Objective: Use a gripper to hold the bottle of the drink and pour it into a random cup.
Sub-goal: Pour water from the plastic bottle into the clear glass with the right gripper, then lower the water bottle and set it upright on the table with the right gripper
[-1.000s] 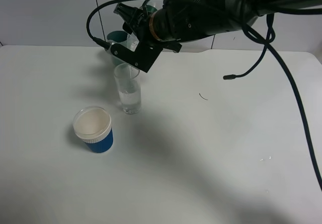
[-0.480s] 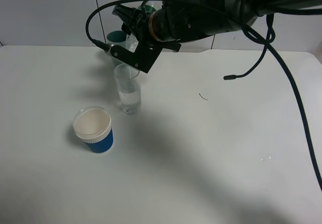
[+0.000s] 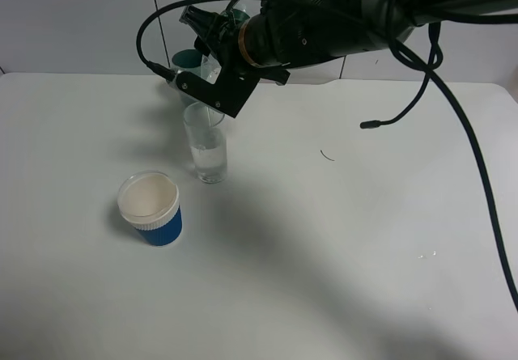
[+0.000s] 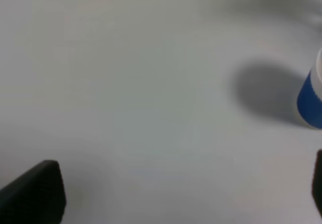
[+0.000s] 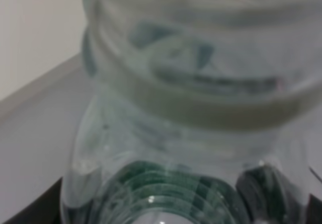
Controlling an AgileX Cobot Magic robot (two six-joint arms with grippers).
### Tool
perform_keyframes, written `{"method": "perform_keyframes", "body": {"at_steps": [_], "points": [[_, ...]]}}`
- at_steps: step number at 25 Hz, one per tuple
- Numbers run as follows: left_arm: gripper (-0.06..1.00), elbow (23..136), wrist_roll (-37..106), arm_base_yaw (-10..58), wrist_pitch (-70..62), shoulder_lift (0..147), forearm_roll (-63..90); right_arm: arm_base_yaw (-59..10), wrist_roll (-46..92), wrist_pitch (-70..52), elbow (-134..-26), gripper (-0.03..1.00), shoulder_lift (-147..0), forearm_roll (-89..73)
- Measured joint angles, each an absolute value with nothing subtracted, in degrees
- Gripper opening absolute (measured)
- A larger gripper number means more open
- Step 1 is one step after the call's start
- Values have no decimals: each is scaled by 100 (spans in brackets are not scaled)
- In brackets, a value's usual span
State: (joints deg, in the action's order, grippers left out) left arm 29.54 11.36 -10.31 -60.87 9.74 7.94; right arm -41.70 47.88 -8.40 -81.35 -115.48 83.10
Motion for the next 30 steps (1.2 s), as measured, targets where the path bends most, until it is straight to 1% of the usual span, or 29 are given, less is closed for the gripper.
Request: {"method": "perform_keyframes", "body": {"at_steps": [4,14,21,25,30], "points": [[99,2954,1136,-1031,-6087,974,794,-4174,3824,-699,-8135,56,-11548,8225],[99,2954,1136,-1031,-6087,974,794,-4174,-321,-828,-8135,56,-11430,8178],[99,2954,1136,-1031,-6087,974,794,-4105,-2702,-1027,-8122,56,-11058,8179],[99,2954,1136,-1031,-6087,974,794,-3970,-3643,-1051,-7927,56,-10798,8073],[99,2954,1136,-1031,-6087,974,794,-3770,-4242,-1109,-7604,56,-10520,7781]]}}
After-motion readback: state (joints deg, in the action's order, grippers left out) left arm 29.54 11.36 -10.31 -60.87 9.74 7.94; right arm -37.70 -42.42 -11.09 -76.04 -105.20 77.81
